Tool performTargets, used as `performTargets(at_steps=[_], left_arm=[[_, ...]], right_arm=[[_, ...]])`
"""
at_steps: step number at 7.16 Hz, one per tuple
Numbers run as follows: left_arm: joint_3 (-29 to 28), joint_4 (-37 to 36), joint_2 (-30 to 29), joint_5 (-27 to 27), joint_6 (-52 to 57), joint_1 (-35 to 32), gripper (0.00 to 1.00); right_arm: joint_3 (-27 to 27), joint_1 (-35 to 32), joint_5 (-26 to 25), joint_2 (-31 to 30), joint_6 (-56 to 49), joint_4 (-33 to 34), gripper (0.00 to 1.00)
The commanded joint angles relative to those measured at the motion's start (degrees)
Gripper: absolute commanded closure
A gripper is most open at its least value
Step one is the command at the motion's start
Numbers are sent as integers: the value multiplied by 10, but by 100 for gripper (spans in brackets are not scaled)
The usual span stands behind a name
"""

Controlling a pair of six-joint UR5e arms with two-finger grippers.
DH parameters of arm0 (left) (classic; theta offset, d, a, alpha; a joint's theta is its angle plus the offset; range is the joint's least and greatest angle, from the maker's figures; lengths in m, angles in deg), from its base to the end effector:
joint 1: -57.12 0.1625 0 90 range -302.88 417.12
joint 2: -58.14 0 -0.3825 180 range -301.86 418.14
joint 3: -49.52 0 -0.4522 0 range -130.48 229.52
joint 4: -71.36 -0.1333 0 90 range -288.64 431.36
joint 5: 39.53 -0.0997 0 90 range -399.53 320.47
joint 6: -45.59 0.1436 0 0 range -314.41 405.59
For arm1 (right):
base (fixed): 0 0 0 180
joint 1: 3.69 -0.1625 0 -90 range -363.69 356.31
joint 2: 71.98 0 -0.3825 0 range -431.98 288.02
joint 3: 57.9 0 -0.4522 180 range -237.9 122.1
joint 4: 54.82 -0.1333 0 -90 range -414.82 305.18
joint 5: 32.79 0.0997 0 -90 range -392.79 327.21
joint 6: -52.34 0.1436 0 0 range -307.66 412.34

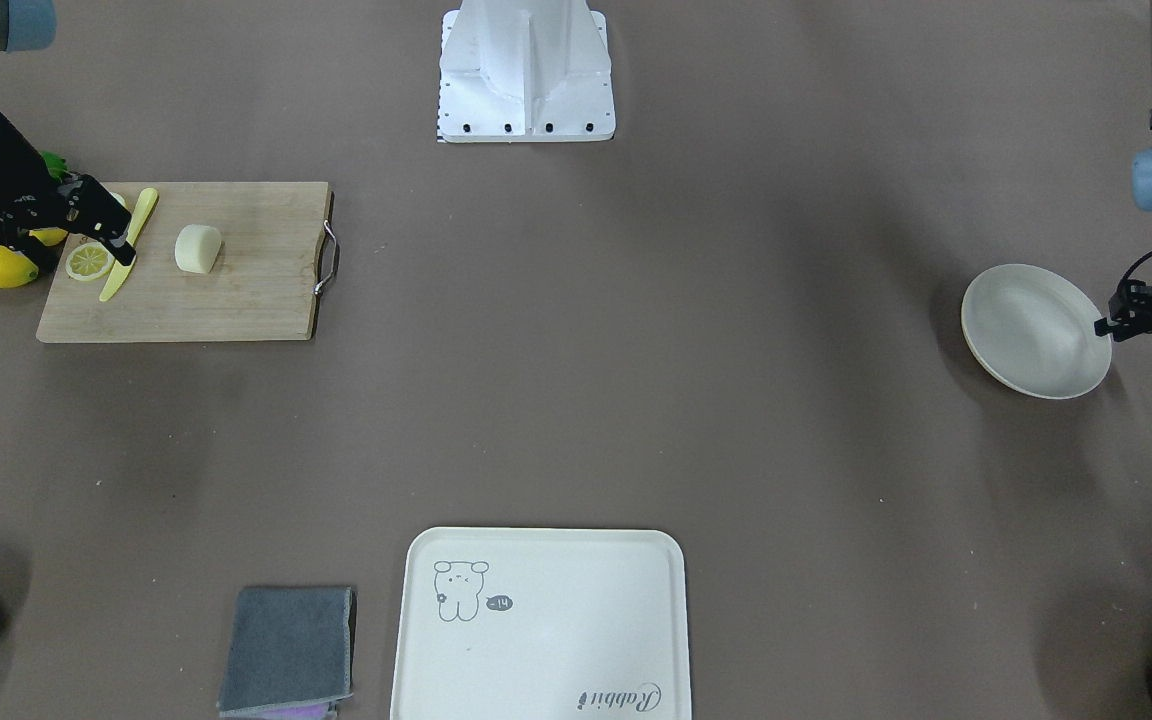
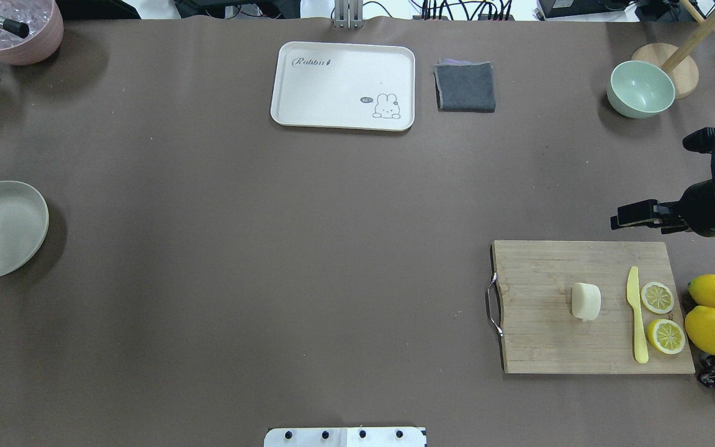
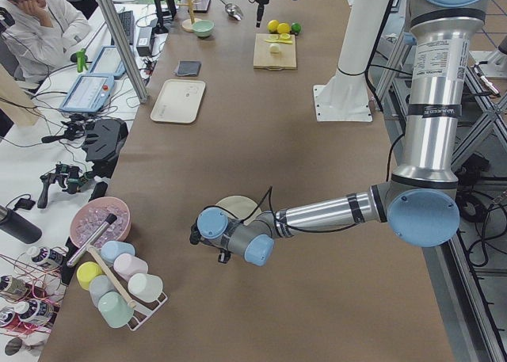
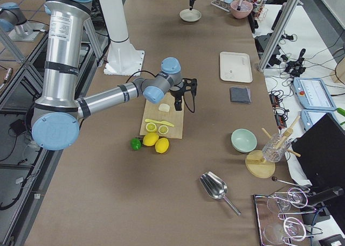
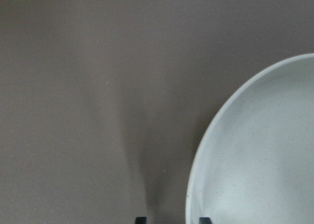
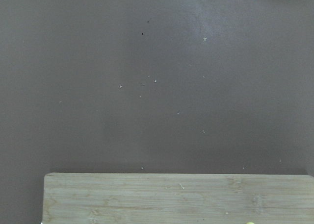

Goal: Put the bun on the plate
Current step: 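Move right gripper above the cutting board while left gripper approaches the white plate, then grasp the white plate rim with the left gripper and lift it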

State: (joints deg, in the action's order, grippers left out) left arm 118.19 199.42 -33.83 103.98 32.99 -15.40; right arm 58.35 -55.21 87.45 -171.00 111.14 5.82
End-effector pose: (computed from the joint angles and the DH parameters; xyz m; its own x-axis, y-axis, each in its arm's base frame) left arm 0.1517 -0.5410 0.7436 0.5401 0.2172 -0.8131 -0.1708 0.9743 0.1468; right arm -0.2824 -0.4533 0.4192 0.5982 0.0333 0.8007 -0.1622 0.9835 0.0803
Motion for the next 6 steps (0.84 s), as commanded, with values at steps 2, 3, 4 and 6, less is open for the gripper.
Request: performTargets(at_steps=[2,3,4,6], left_arm=[[6,0,-1,16,-2,1,97],[16,0,-7,28,-24,1,100],[38,1,-11,31,-75,1,100],[96,1,-15,35,-151,1,100]], right_arm=[[0,-1,0,1,0,0,0],[1,-1,0,0,0,0,0],[3,-1,0,0,0,0,0],[5,-1,0,0,1,0,0]])
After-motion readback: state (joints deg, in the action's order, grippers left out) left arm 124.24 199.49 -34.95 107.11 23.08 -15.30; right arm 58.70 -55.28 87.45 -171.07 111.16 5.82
